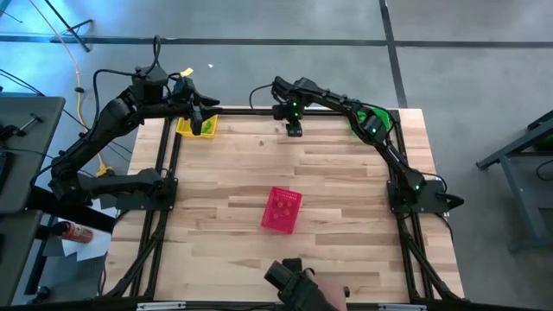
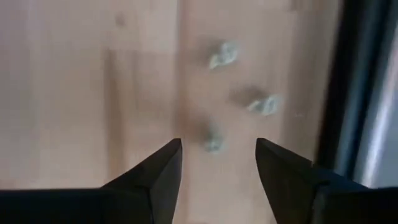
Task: Sort Halloween decoration
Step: Put the white skull toy into the green bin
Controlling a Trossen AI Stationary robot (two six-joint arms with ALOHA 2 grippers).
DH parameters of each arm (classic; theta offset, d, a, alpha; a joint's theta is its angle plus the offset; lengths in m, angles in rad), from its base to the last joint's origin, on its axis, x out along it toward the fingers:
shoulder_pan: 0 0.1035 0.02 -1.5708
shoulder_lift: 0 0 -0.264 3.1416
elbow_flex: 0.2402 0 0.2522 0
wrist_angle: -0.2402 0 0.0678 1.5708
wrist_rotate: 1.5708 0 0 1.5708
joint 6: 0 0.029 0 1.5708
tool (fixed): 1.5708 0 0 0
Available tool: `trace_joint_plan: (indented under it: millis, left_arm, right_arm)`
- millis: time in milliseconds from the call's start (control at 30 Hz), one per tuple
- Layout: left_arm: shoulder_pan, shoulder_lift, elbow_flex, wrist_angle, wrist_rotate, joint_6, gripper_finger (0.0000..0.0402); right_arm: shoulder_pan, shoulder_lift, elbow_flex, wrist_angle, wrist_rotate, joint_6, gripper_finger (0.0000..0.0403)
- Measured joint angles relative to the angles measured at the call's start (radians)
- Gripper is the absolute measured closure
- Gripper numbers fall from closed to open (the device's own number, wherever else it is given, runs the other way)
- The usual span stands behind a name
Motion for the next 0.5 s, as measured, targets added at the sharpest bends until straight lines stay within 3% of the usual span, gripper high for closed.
trace_joint_plan:
  millis: [500]
  left_arm:
    - [0.001,0.000,0.000,0.000,-0.050,0.001,0.0254]
  right_arm:
    - [0.019,0.038,0.000,0.011,0.019,-0.034,0.0247]
